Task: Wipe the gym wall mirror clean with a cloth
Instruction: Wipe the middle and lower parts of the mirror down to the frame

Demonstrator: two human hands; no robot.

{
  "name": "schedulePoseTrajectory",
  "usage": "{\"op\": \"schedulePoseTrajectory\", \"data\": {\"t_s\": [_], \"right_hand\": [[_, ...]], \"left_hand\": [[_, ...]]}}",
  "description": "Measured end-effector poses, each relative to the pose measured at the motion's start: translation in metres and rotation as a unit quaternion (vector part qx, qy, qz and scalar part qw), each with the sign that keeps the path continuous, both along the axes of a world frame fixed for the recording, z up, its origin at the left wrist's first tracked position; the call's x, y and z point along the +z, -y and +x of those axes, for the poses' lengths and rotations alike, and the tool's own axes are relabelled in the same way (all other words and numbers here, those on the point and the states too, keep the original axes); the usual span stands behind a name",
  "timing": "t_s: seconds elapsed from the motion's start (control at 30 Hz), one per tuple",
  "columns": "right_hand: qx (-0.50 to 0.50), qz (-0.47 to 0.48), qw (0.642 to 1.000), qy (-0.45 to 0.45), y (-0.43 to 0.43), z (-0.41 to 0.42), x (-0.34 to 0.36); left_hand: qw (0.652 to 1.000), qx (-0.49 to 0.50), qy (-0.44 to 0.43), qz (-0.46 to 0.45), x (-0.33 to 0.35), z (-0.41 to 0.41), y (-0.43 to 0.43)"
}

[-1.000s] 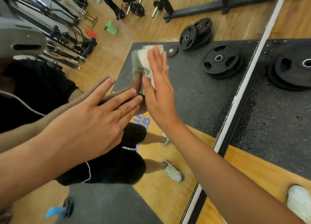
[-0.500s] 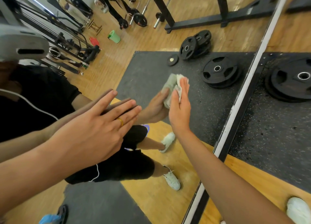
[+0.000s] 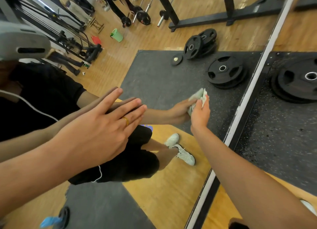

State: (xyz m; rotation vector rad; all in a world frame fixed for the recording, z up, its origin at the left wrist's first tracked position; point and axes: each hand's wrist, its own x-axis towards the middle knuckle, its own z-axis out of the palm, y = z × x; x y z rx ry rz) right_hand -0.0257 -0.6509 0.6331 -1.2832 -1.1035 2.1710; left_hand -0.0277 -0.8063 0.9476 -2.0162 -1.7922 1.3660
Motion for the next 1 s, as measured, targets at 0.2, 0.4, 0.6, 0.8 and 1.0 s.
{"op": "schedulePoseTrajectory", "data": {"t_s": [0.2,0.4,0.6,0.8,1.0], "right_hand": [[-0.027,0.169,0.958,-0.232,-0.017,-0.005,0.128],[-0.008,0.287,0.939,-0.189,-0.009,-0.007,0.072],[-0.007,0.051,0.999,0.000,-0.042,-0.013,0.026],[-0.017,0.279,0.934,-0.222,-0.046,-0.019,0.122],[0.005,0.279,0.952,-0.125,-0.055,-0.026,0.046]], "left_hand": [[1.000,0.007,0.014,0.020,-0.001,0.003,-0.003],[1.000,0.016,0.007,0.012,-0.003,0.009,-0.007],[1.000,0.029,-0.006,0.006,-0.003,0.010,-0.012],[0.998,0.055,0.019,0.018,-0.002,0.014,-0.014],[0.998,0.060,0.010,0.009,0.000,0.015,-0.014]]}}
